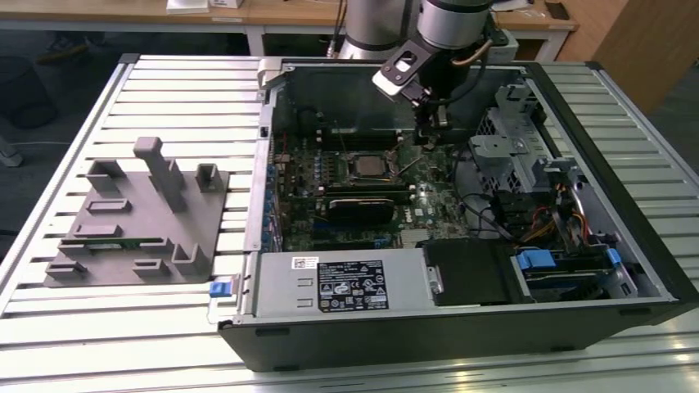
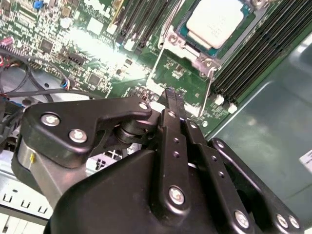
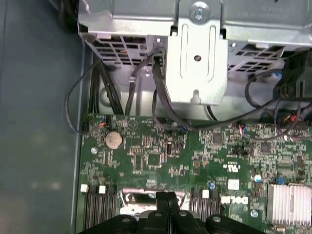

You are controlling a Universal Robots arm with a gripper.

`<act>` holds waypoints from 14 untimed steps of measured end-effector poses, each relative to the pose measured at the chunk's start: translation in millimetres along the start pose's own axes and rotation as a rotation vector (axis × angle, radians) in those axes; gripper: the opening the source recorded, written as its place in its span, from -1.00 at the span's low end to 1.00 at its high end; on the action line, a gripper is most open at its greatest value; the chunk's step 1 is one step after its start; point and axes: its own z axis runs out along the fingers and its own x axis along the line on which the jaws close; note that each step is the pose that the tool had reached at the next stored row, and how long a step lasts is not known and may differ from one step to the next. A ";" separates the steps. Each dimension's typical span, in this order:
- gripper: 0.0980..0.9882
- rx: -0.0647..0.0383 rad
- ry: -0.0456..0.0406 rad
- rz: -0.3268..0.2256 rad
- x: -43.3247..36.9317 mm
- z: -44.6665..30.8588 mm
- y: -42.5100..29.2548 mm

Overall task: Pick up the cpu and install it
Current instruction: 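Close the cpu cover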

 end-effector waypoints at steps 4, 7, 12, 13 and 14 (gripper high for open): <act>-0.98 0.002 0.0002 0.000 2.5 1.0 5.8; -0.98 0.002 0.0003 0.000 6.6 2.3 8.6; -0.98 0.003 0.0003 0.000 8.7 5.0 14.5; -0.98 0.003 0.0002 0.000 8.8 5.3 15.6; -0.98 0.003 0.0001 0.000 8.9 5.5 16.8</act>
